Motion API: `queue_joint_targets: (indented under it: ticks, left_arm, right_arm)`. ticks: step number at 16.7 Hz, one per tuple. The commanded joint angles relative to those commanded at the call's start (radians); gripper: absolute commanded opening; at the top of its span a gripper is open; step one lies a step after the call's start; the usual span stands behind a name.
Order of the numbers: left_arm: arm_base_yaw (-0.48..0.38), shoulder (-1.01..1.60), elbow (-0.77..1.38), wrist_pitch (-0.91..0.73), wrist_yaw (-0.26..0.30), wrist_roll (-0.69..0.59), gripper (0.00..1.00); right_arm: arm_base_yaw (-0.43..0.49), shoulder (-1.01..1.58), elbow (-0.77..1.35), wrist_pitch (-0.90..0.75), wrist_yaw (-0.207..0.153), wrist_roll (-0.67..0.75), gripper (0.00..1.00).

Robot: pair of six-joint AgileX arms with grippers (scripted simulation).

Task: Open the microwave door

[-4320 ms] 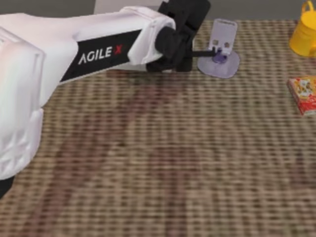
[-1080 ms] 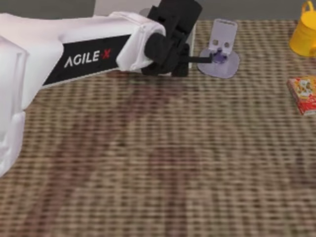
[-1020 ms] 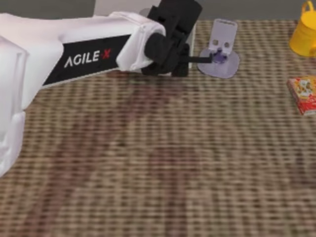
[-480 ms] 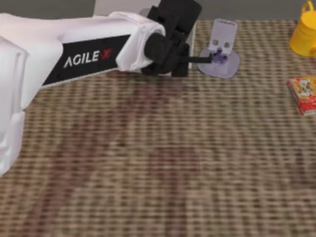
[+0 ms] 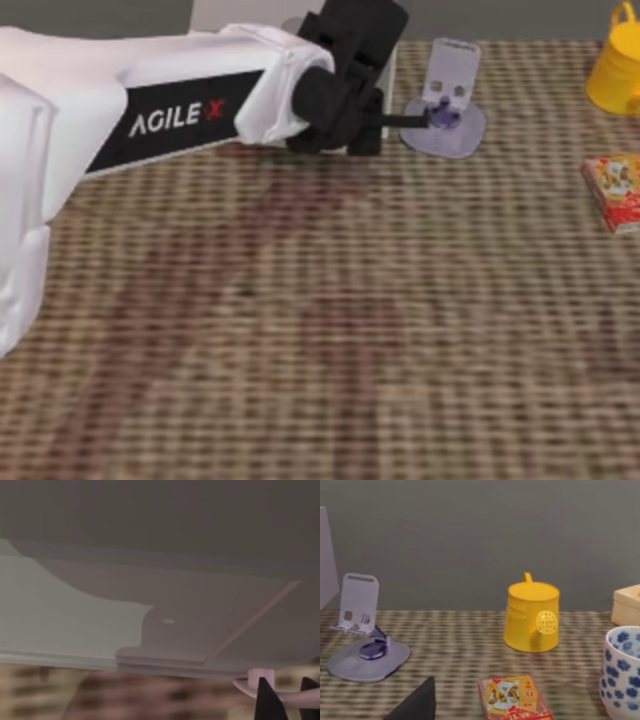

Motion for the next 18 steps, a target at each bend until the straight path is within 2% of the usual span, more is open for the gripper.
queue_joint_targets:
  ticks: [18]
  left_arm:
    - [0.005, -0.028, -0.046, 0.028, 0.024, 0.033, 0.00]
  right_arm:
    - [0.000, 0.000, 0.000, 0.000, 0.000, 0.000, 1.00]
